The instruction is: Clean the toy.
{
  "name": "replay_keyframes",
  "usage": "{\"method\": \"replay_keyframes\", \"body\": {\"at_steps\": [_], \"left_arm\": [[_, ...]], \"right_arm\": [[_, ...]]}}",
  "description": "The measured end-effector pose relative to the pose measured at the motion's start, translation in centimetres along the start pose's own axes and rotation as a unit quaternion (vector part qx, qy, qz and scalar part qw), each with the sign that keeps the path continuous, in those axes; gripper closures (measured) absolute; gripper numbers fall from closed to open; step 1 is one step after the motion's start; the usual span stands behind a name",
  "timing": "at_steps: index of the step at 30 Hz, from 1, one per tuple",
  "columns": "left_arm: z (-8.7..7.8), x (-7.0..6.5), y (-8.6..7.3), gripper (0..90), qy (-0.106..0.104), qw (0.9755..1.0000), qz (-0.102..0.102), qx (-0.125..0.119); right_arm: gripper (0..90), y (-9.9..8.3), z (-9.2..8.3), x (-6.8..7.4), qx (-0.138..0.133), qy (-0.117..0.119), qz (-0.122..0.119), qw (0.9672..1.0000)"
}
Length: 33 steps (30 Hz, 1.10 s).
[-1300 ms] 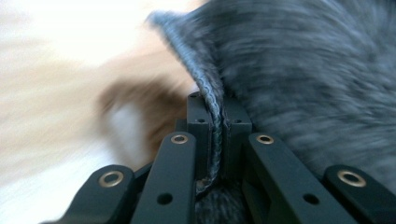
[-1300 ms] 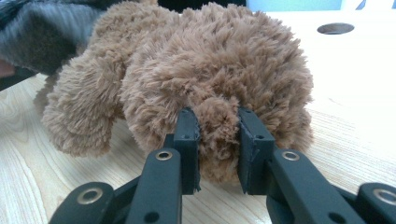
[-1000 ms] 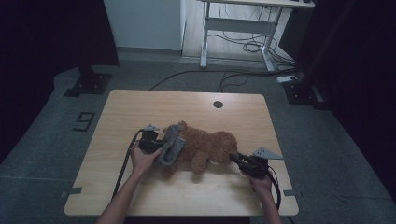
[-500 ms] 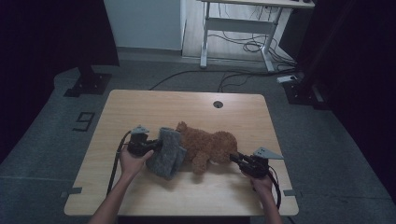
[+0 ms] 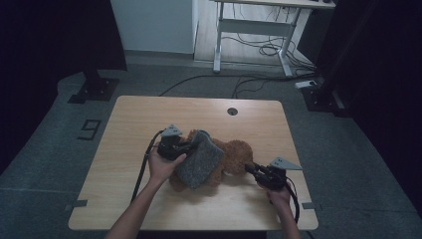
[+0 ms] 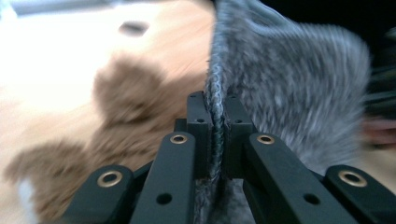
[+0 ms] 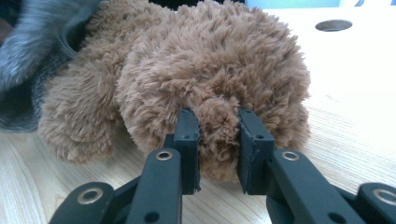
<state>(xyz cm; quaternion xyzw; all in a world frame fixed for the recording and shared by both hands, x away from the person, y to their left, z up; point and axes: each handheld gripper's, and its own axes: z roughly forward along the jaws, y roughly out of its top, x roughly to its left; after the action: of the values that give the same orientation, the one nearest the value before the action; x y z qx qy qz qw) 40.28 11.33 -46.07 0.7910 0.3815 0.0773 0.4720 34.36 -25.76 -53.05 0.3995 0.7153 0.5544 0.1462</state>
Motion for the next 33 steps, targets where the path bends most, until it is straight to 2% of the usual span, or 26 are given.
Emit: {"method": "replay_keyframes", "body": {"at_steps": [2, 3, 5, 9, 11, 13, 15, 17, 18, 20, 22, 26, 29, 33], "left_arm": [[0.5, 1.3, -1.2, 83.7, -0.023, 0.9987, -0.042, -0.015], [0.4, 1.7, -1.5, 83.7, -0.030, 0.9979, -0.054, -0.020], [0.1, 2.0, -1.7, 83.8, -0.021, 0.9981, -0.054, -0.019], [-0.5, 2.4, -1.7, 83.5, 0.019, 0.9984, -0.047, -0.023], [-0.5, 2.7, -1.8, 83.4, 0.032, 0.9979, -0.050, -0.027], [-0.3, 3.4, -2.1, 83.6, 0.054, 0.9968, -0.052, -0.028], [0.0, 4.5, -2.6, 83.6, 0.059, 0.9954, -0.073, -0.021], [0.6, 5.6, -3.3, 83.7, 0.066, 0.9943, -0.084, -0.002], [1.1, 6.1, -3.8, 83.7, 0.063, 0.9938, -0.090, 0.014], [1.6, 6.4, -4.4, 83.6, 0.056, 0.9937, -0.096, 0.016], [1.6, 6.2, -4.6, 83.6, 0.058, 0.9942, -0.088, 0.017], [1.0, 5.6, -5.0, 83.6, 0.075, 0.9946, -0.060, 0.039], [0.3, 5.5, -5.8, 83.4, 0.089, 0.9936, -0.049, 0.049], [-1.1, 6.1, -7.0, 83.4, 0.111, 0.9913, -0.051, 0.050]], "right_arm": [[72.4, 0.0, 0.0, 0.1, -0.001, 0.002, -0.001, 1.0000], [72.5, 0.0, 0.0, 0.1, 0.000, 0.004, -0.001, 1.0000], [72.4, 0.0, 0.1, 0.1, -0.001, 0.006, -0.001, 1.0000], [72.5, 0.0, 0.1, 0.2, -0.001, 0.005, 0.001, 1.0000], [72.5, 0.0, 0.1, 0.2, -0.002, 0.003, -0.001, 1.0000], [72.5, 0.0, 0.1, 0.2, -0.001, 0.002, 0.000, 1.0000], [72.6, 0.0, 0.1, 0.2, 0.000, 0.003, 0.002, 1.0000], [72.6, -0.1, 0.2, 0.1, 0.000, 0.004, 0.001, 1.0000], [72.6, -0.1, 0.2, 0.1, 0.001, 0.004, 0.001, 1.0000], [72.6, -0.1, 0.2, 0.1, 0.002, 0.005, 0.001, 1.0000], [72.6, -0.1, 0.2, 0.0, 0.002, 0.005, 0.001, 1.0000], [72.6, -0.1, 0.1, 0.0, 0.003, 0.003, 0.000, 1.0000], [72.5, 0.0, 0.0, 0.0, 0.006, 0.002, -0.002, 1.0000], [72.5, 0.0, 0.1, 0.0, 0.005, 0.002, 0.001, 1.0000]]}}
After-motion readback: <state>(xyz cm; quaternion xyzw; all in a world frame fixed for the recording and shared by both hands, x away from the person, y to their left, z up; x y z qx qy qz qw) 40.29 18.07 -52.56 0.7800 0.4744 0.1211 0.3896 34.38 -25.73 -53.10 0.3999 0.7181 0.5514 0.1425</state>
